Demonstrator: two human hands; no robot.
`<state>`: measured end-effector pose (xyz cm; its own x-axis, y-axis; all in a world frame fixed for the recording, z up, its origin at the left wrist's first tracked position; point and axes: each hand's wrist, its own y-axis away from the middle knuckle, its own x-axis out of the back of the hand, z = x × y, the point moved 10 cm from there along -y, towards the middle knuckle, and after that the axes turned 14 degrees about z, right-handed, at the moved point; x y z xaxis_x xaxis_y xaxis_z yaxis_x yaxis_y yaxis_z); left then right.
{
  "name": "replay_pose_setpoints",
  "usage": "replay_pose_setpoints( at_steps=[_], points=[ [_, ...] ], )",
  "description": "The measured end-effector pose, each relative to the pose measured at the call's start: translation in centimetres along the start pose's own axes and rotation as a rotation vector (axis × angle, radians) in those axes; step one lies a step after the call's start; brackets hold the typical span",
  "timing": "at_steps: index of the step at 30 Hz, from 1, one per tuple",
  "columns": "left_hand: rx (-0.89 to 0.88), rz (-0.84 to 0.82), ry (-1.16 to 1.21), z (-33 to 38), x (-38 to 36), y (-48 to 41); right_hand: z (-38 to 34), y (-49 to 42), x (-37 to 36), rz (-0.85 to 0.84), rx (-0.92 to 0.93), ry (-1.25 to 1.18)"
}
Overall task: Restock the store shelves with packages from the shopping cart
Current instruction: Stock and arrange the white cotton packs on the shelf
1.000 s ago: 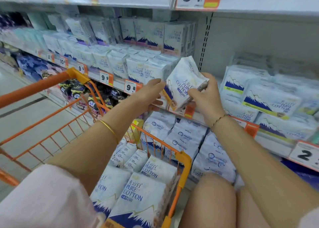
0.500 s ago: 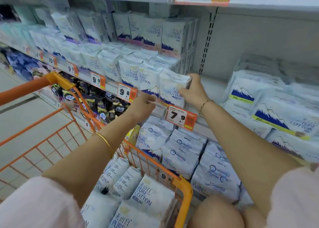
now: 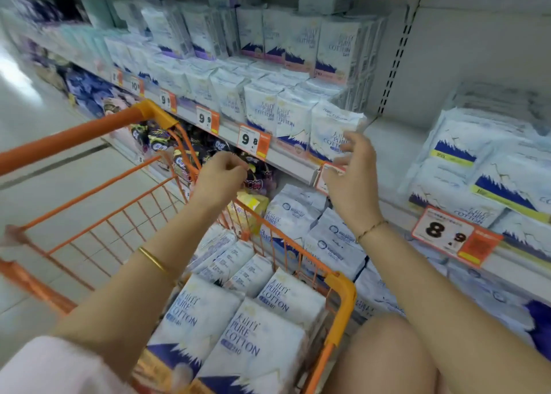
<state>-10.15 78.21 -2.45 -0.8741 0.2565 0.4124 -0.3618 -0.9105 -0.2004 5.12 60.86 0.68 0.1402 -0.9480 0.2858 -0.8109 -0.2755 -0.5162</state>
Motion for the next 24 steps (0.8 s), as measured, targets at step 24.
replay_pose_setpoints(
  at_steps=[24],
  points=[
    [-0.117,-1.134,-0.474,-6.5,-8.9,8.9,0.9,6.4,-9.5,-0.377,0.443,0.467]
  ],
)
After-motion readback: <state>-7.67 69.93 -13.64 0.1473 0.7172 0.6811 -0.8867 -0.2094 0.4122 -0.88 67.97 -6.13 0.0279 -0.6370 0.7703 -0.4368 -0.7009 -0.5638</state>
